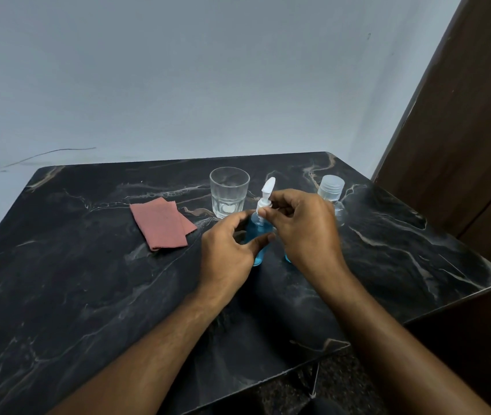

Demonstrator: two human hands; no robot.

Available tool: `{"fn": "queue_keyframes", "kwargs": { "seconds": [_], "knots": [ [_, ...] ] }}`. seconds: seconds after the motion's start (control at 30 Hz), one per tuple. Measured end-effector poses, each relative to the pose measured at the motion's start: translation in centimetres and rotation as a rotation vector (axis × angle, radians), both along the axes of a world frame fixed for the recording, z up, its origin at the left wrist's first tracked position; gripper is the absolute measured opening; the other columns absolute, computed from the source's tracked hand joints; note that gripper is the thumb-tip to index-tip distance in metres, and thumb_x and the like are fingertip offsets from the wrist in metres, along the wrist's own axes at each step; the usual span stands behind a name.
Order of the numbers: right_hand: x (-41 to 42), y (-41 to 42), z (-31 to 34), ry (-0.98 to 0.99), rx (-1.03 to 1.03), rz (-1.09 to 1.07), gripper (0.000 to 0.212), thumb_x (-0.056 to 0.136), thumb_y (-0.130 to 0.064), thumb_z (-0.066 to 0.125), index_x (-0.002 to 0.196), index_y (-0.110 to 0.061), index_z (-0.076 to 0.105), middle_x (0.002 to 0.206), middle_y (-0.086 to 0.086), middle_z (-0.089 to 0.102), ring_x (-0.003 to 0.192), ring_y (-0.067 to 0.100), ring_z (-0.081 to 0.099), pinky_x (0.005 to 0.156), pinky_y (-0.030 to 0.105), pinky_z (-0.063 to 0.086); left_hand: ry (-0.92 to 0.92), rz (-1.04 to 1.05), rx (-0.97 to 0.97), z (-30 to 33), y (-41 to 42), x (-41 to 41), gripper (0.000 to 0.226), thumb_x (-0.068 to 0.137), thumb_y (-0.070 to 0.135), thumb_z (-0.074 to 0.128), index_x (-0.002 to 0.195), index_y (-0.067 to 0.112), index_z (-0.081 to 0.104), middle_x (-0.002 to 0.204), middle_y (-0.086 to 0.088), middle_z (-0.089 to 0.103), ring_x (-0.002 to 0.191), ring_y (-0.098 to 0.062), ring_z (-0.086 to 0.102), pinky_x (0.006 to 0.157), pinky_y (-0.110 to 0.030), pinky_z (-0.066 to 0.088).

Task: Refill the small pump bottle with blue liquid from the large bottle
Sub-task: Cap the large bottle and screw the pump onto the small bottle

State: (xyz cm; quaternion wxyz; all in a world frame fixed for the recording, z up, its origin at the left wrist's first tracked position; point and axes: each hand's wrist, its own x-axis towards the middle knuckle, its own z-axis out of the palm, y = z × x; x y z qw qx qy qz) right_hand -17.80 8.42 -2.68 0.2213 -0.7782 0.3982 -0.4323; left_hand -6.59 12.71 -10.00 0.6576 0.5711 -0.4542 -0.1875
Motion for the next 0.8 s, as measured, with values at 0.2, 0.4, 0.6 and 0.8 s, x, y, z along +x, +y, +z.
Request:
{"fn": "queue_keyframes", "kwargs": {
  "seconds": [0.2, 0.4, 0.6, 0.8],
  "knots": [
    [0.7, 0.8, 0.3, -0.084, -0.041, -0.003, 0.009, 0.087, -0.015, 0.078, 0.084, -0.020, 0.071, 0.069, -0.016, 0.064, 0.076, 0.003, 0.067, 0.061, 0.008, 0.051, 0.004, 0.010, -0.065, 0.4, 0.4, 0.0, 0.057, 0.070, 0.048, 0.081, 0.118, 0.019, 0.072, 0.107, 0.006, 0.076, 0.098, -0.014, 0.074, 0.086, -0.043, 0.061],
    [0.3, 0.1, 1.0, 0.015, 0.029, 0.036, 0.023, 0.086, -0.024, 0.078, 0.070, -0.024, 0.062, 0.079, -0.001, 0.058, 0.066, 0.005, 0.052, 0.058, 0.014, 0.041, -0.107, 0.051, -0.056, 0.8, 0.6, 0.3, 0.050, 0.075, 0.041, 0.084, 0.119, 0.023, 0.070, 0.108, 0.010, 0.074, 0.102, -0.008, 0.071, 0.084, -0.038, 0.061],
    [0.7, 0.6, 0.5, -0.134, 0.060, -0.030, 0.033, 0.075, -0.029, 0.087, 0.098, -0.008, 0.078, 0.086, 0.002, 0.077, 0.077, 0.010, 0.072, 0.069, 0.027, 0.061, -0.078, 0.109, -0.042, 0.8, 0.6, 0.3, 0.054, 0.065, 0.048, 0.088, 0.111, 0.024, 0.071, 0.102, 0.012, 0.074, 0.094, -0.003, 0.070, 0.079, -0.033, 0.062],
    [1.2, 1.0, 0.0, -0.232, 0.107, -0.044, 0.031, 0.069, -0.030, 0.091, 0.092, -0.014, 0.078, 0.082, -0.001, 0.075, 0.075, 0.012, 0.073, 0.071, 0.035, 0.063, 0.006, 0.114, 0.021, 0.3, 0.2, 0.6, 0.049, 0.061, 0.041, 0.092, 0.103, 0.035, 0.066, 0.099, 0.011, 0.074, 0.093, -0.006, 0.071, 0.081, -0.038, 0.062]
  ]
}}
